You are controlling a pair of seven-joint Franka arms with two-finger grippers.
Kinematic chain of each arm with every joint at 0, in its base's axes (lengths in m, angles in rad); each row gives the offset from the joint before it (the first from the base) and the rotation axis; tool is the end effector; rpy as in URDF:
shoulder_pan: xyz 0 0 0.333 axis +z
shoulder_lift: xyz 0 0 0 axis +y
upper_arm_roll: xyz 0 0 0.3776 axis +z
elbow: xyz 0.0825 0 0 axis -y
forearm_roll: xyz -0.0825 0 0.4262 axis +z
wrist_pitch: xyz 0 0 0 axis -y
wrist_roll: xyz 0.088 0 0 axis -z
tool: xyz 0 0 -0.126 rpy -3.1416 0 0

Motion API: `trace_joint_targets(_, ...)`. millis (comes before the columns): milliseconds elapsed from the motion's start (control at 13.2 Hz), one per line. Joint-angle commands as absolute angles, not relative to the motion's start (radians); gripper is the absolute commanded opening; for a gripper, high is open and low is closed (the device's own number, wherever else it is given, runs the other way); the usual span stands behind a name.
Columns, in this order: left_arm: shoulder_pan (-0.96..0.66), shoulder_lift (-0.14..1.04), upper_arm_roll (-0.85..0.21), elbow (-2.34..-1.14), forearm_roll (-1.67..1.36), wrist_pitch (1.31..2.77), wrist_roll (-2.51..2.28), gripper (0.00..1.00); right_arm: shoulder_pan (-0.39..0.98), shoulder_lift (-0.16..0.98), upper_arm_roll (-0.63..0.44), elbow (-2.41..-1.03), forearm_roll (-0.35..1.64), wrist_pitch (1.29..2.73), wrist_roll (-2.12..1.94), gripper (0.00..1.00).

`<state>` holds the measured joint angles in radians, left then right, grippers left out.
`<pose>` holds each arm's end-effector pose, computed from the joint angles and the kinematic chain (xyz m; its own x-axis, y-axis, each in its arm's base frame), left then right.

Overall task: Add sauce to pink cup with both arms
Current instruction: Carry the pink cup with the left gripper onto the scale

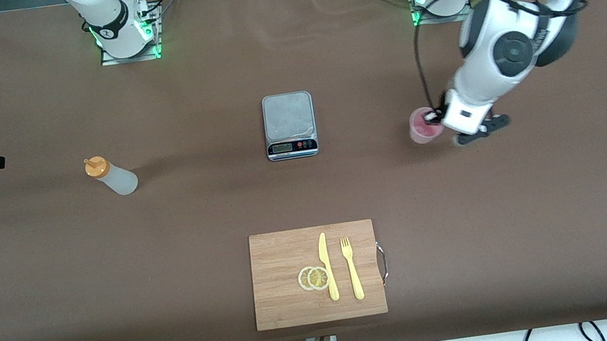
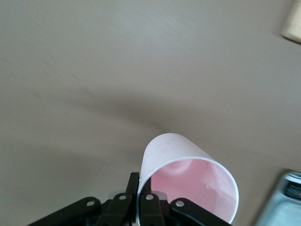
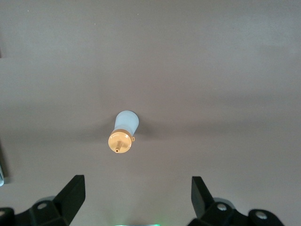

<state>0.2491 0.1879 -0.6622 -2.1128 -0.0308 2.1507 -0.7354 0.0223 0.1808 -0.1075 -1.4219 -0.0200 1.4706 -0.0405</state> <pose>0.5445 -0.2327 0.3513 0.9279 0.3286 -0.1760 0.3383 -0.9406 0.0274 0.6460 -0.0511 0.6227 0.9901 -0.0468 -0.1321 -0.0426 -0.9985 0.0340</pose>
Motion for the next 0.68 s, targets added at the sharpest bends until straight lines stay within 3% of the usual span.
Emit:
trace_joint_targets(0,0.148,0.267,-0.727,-2.076,-0.051,2.221,-0.944,0.0,0.009,0.19,-0.106,-1.396,-0.023,1.456,-0.049,1.0)
trace_joint_targets(379,-0.112,0.468,-0.715,-1.896,-0.035,2.243,-1.204,0.0,0.008,0.192,-0.106,-1.396,-0.023,1.459,-0.049,1.0)
trace_joint_targets(606,-0.187,0.52,-0.706,-1.884,0.007,2.328,-1.284,0.0,0.006,0.192,-0.106,-1.396,-0.023,1.46,-0.048,1.0)
